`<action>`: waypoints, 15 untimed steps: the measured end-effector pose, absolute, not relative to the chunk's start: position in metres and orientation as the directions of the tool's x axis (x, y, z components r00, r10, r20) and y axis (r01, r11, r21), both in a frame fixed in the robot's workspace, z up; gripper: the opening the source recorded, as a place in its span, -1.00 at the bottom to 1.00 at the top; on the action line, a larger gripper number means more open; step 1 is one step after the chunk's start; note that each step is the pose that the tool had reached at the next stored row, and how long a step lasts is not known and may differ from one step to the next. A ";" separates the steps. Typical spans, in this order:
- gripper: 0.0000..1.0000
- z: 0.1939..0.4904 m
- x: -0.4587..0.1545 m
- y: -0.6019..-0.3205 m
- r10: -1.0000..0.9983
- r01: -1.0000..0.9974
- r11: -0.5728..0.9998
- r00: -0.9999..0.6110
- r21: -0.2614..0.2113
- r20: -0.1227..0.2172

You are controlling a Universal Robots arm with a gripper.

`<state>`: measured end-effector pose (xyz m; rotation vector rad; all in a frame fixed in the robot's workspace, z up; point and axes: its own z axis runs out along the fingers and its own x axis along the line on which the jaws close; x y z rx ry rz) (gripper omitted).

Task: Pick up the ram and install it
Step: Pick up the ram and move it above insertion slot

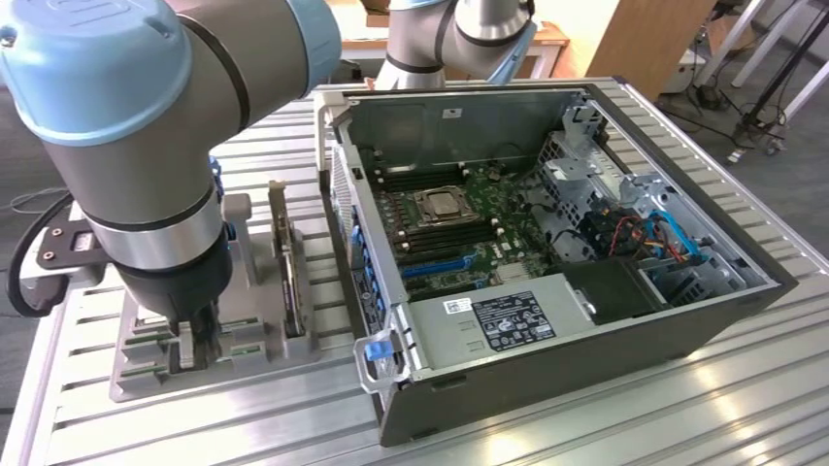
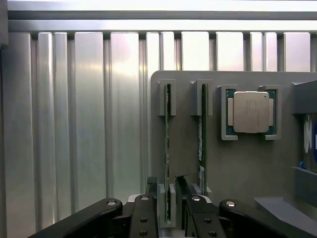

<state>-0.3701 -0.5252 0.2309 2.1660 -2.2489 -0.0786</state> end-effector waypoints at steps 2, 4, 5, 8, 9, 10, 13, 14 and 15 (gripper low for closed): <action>-0.40 0.229 -0.370 -0.525 -0.999 -0.998 0.036 -0.037 0.049 -0.022; -0.40 0.227 -0.370 -0.525 -0.999 -0.998 0.036 -0.037 0.049 -0.022; -0.40 0.226 -0.370 -0.525 -0.999 -0.998 0.035 -0.036 0.049 -0.022; -0.40 0.226 -0.370 -0.525 -0.999 -0.998 0.035 -0.036 0.049 -0.021; -0.40 0.225 -0.370 -0.525 -0.999 -0.998 0.035 -0.036 0.049 -0.022; -0.40 0.224 -0.370 -0.525 -0.999 -0.998 0.035 -0.036 0.049 -0.022; -0.40 0.221 -0.370 -0.525 -0.999 -0.998 0.035 -0.036 0.049 -0.022; -0.40 0.220 -0.370 -0.525 -0.999 -0.998 0.035 -0.036 0.049 -0.022; -0.40 0.219 -0.370 -0.525 -0.999 -0.998 0.035 -0.036 0.049 -0.022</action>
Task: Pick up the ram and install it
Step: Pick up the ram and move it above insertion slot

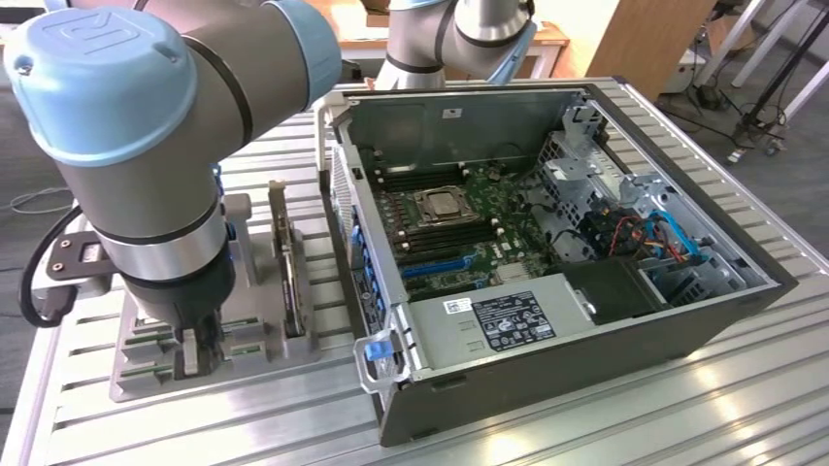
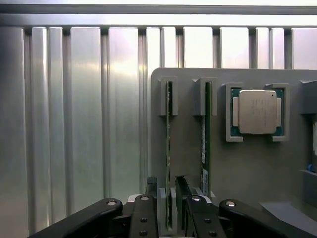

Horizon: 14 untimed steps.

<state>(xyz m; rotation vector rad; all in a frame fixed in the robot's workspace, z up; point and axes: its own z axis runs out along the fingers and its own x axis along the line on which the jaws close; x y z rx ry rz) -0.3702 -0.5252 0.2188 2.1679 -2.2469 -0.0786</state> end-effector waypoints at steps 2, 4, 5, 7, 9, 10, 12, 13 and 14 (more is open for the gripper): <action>-0.40 0.218 -0.370 -0.525 -0.999 -0.998 0.035 -0.036 0.049 -0.022; -0.40 0.218 -0.370 -0.525 -0.999 -0.998 0.035 -0.036 0.049 -0.022; -0.40 0.218 -0.370 -0.525 -0.999 -0.998 0.035 -0.036 0.049 -0.022; -0.40 0.217 -0.370 -0.525 -0.999 -0.998 0.035 -0.036 0.049 -0.022; -0.40 0.217 -0.370 -0.525 -0.999 -0.998 0.035 -0.036 0.049 -0.022; -0.40 0.217 -0.370 -0.524 -0.999 -0.998 0.035 -0.036 0.049 -0.022; -0.40 0.217 -0.370 -0.524 -0.999 -0.998 0.035 -0.036 0.049 -0.022; -0.40 0.217 -0.370 -0.524 -0.999 -0.998 0.035 -0.036 0.049 -0.022; -0.40 0.216 -0.370 -0.524 -0.999 -0.998 0.035 -0.036 0.049 -0.022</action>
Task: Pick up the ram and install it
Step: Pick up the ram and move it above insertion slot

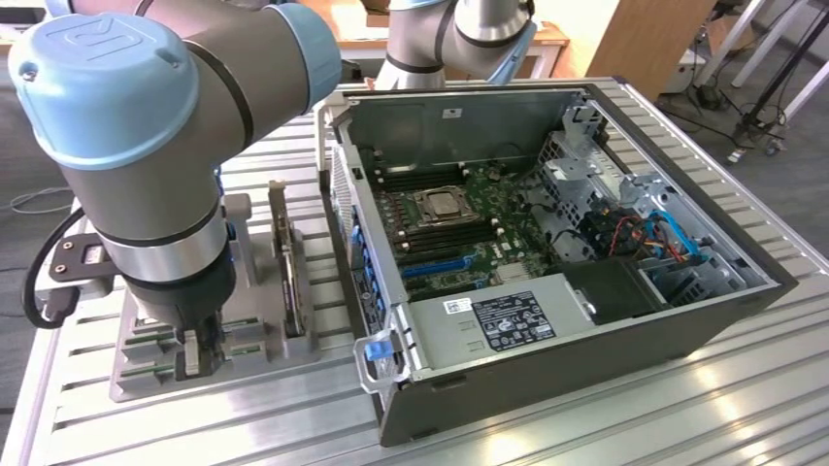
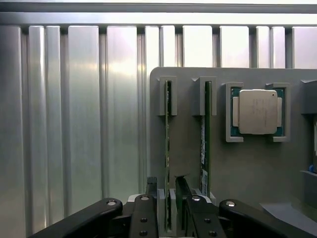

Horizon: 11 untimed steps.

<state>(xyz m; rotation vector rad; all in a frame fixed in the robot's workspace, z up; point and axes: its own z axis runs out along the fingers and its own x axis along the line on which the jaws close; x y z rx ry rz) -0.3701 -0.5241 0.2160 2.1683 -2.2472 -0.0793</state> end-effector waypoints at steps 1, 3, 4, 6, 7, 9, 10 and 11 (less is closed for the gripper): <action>-0.40 0.215 -0.370 -0.524 -0.999 -0.998 0.035 -0.036 0.049 -0.022; -0.40 0.213 -0.370 -0.524 -0.999 -0.998 0.035 -0.036 0.049 -0.022; -0.40 0.212 -0.370 -0.524 -0.999 -0.998 0.035 -0.036 0.049 -0.022; -0.40 0.210 -0.370 -0.524 -0.999 -0.998 0.035 -0.036 0.049 -0.022; -0.40 0.209 -0.370 -0.524 -0.999 -0.998 0.035 -0.036 0.049 -0.022; -0.40 0.208 -0.370 -0.524 -0.999 -0.998 0.035 -0.036 0.049 -0.022; -0.40 0.208 -0.370 -0.524 -0.999 -0.998 0.035 -0.036 0.049 -0.022; -0.40 0.208 -0.370 -0.524 -0.999 -0.998 0.035 -0.036 0.049 -0.022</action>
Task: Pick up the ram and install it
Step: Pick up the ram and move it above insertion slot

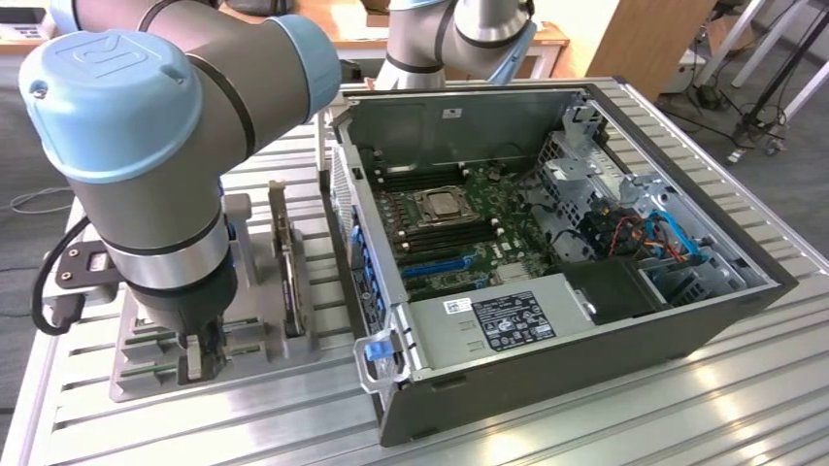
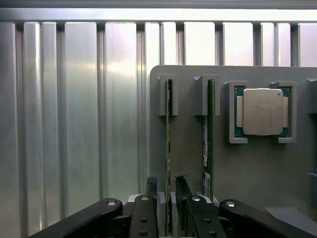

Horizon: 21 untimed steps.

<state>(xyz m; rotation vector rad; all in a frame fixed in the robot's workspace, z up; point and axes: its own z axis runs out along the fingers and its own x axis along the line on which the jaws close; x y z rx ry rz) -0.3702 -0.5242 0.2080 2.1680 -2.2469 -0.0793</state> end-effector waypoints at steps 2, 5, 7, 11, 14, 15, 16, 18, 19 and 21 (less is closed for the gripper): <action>-0.40 0.207 -0.370 -0.524 -0.999 -0.998 0.035 -0.036 0.049 -0.023; -0.40 0.204 -0.370 -0.524 -0.999 -0.998 0.035 -0.036 0.049 -0.022; -0.40 0.203 -0.370 -0.524 -0.999 -0.998 0.035 -0.036 0.049 -0.022; -0.40 0.202 -0.370 -0.524 -0.999 -0.998 0.035 -0.036 0.049 -0.022; -0.40 0.202 -0.370 -0.524 -0.999 -0.998 0.035 -0.036 0.049 -0.022; -0.40 0.202 -0.370 -0.524 -0.999 -0.998 0.035 -0.036 0.049 -0.023; -0.40 0.202 -0.370 -0.523 -0.999 -0.998 0.035 -0.036 0.049 -0.023; -0.40 0.201 -0.370 -0.523 -0.999 -0.998 0.035 -0.036 0.049 -0.023; -0.40 0.202 -0.370 -0.523 -0.999 -0.998 0.035 -0.036 0.049 -0.022; -0.40 0.201 -0.370 -0.523 -0.999 -0.998 0.035 -0.036 0.049 -0.022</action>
